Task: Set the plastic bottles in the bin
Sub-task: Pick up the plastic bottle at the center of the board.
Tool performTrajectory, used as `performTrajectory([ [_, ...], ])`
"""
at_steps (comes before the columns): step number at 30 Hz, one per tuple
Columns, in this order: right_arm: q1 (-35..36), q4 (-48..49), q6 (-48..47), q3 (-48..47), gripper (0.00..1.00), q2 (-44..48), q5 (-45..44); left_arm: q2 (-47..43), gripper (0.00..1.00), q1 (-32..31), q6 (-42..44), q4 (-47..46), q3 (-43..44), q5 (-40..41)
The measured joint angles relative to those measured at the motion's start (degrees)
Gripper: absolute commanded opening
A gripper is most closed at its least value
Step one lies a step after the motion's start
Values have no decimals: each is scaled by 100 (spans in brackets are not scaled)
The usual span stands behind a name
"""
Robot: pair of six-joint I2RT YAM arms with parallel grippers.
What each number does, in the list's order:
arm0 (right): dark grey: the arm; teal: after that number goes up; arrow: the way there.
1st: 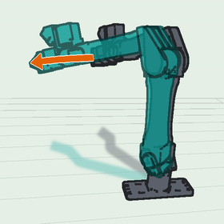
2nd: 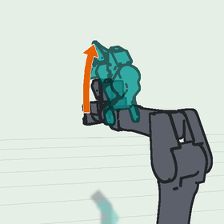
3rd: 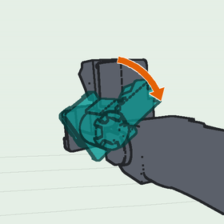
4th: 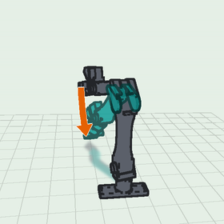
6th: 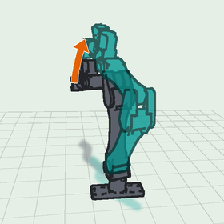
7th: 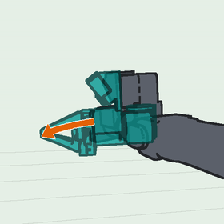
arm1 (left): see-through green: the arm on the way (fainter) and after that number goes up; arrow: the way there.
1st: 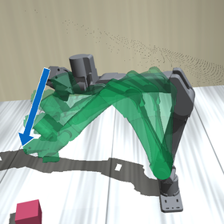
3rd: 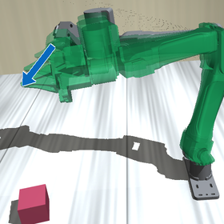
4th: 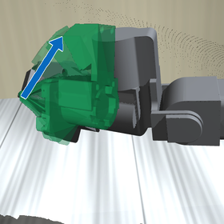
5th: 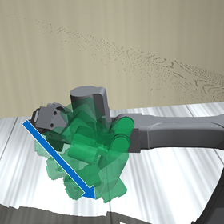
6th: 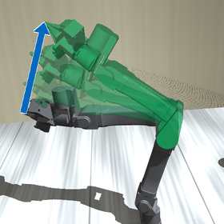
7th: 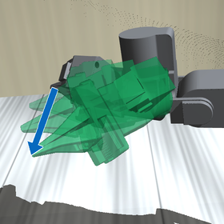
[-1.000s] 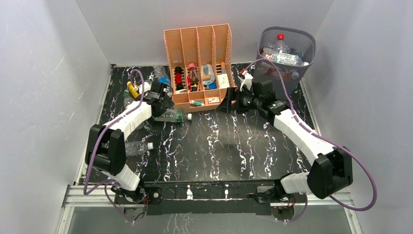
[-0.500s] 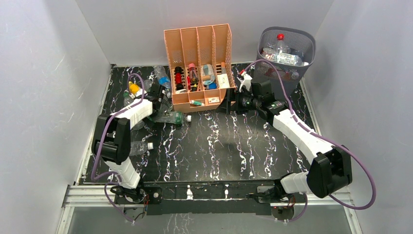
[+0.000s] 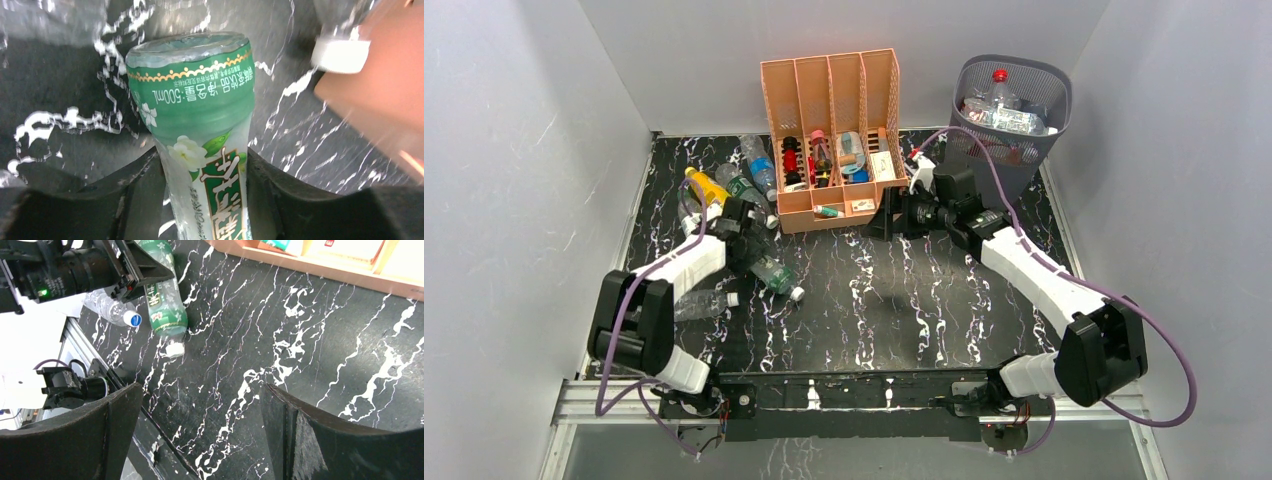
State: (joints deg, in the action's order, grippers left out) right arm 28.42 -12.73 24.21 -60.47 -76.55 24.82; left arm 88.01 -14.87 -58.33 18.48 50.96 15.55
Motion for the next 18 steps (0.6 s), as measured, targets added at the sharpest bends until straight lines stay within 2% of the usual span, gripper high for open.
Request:
performTrajectory([
  [8,184,103,101,219,98,-127,2,-953,38,-505,538,-647,-1051,-634],
  [13,243,164,133,221,98,-297,55,-1294,38,-1086,745,-892,-1213,-876],
  [18,245,350,236,269,98,-332,160,-1578,38,-1377,815,-1141,-1300,-1058],
])
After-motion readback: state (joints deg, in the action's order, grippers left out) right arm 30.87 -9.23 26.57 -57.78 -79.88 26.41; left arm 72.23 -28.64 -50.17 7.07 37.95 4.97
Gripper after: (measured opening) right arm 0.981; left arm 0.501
